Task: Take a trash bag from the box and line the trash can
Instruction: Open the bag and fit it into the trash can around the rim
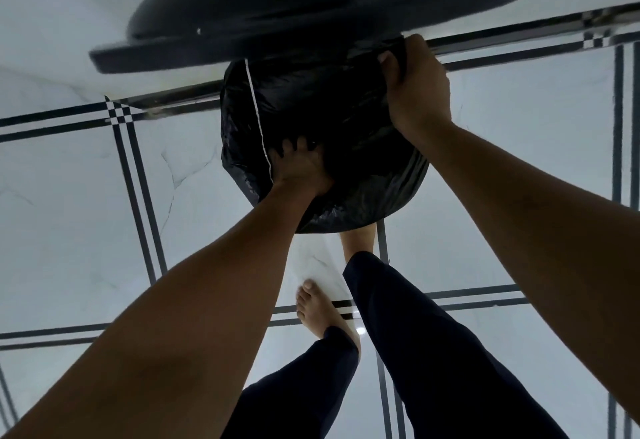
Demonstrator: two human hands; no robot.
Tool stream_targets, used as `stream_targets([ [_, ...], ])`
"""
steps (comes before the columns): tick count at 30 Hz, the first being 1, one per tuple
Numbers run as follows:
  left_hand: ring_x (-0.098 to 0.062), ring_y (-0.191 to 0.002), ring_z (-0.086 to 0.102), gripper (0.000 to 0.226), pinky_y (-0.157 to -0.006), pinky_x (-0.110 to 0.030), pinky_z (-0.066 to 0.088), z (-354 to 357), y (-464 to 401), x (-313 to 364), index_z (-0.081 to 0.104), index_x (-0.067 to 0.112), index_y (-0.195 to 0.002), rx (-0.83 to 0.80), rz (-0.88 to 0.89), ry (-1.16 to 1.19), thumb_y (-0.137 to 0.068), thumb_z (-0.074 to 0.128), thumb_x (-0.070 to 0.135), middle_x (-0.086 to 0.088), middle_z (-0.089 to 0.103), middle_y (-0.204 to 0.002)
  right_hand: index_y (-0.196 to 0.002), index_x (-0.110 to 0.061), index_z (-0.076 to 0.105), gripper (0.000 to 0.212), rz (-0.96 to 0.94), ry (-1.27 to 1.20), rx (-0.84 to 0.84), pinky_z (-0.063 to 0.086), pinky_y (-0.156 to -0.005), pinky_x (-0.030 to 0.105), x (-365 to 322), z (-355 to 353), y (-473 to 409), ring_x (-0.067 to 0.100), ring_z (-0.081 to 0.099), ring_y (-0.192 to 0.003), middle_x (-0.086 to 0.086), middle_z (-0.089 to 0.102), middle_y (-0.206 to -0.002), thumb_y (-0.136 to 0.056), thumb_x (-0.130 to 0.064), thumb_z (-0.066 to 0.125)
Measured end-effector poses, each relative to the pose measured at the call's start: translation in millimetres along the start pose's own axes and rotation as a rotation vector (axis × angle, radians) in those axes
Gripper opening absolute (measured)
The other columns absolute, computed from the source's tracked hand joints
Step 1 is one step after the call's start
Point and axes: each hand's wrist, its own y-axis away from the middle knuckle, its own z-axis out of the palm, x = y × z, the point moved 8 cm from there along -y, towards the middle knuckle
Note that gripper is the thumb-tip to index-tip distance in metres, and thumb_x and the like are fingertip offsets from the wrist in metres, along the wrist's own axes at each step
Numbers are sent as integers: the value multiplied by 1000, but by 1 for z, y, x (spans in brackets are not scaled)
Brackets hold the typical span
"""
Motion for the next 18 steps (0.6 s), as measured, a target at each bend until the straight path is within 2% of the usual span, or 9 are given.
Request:
stream_targets([
  [3,-39,-130,49,45,-108,-49,34,-32,15,-3,62,30,-135,303,-36,194,-93,55,45,-13,63,-134,-118,-9,53,32,18,14,-4,39,-73,32,1,1,1,20,56,-87,-2,60,-97,-107,-37,44],
  [5,-39,-118,57,37,-100,-45,40,-50,29,-1,71,29,-122,483,-56,284,-90,55,40,-13,70,-120,-118,-9,53,32,30,24,4,40,-73,34,1,0,1,20,56,-87,-3,60,-97,-107,-37,44],
  [7,-41,-107,63,36,-90,-43,48,-58,30,10,75,21,-111,547,9,446,-87,52,34,-17,71,-110,-118,-9,53,33,40,38,11,40,-72,34,2,1,2,20,55,-86,-3,59,-96,-106,-38,44],
  [8,-42,-104,65,37,-87,-42,51,-57,24,17,75,16,-111,513,57,509,-87,51,31,-20,71,-110,-119,-10,53,33,40,43,17,40,-73,34,1,1,2,20,55,-85,-4,59,-95,-106,-39,44],
  [10,-43,-121,59,41,-99,-44,48,-40,7,33,65,13,-130,255,68,459,-95,49,29,-23,63,-131,-120,-11,53,34,38,54,27,39,-73,33,1,1,2,20,54,-84,-5,58,-95,-106,-40,44],
  [12,-41,-147,32,52,-118,-50,30,-7,1,39,39,15,-155,-112,-29,360,-106,41,34,-20,35,-160,-120,-11,53,34,28,75,37,37,-73,32,0,0,3,19,52,-83,-6,58,-95,-106,-41,44],
  [14,-37,-155,13,61,-122,-50,16,16,7,39,14,18,-163,-357,-75,360,-109,32,43,-13,11,-170,-119,-11,52,34,20,96,53,36,-72,32,1,-1,4,20,50,-81,-5,57,-94,-106,-42,44],
  [16,-34,-156,12,67,-122,-50,16,24,9,40,9,19,-163,-414,-63,346,-108,32,49,-11,9,-171,-119,-11,52,35,18,112,63,35,-72,33,0,-1,5,20,50,-81,-5,57,-93,-106,-43,43],
  [18,-35,-150,31,55,-119,-48,26,16,5,45,31,14,-158,-285,15,286,-109,38,37,-18,31,-164,-119,-11,51,35,20,119,67,35,-72,33,0,-1,6,21,50,-81,-5,57,-93,-106,-43,43],
])
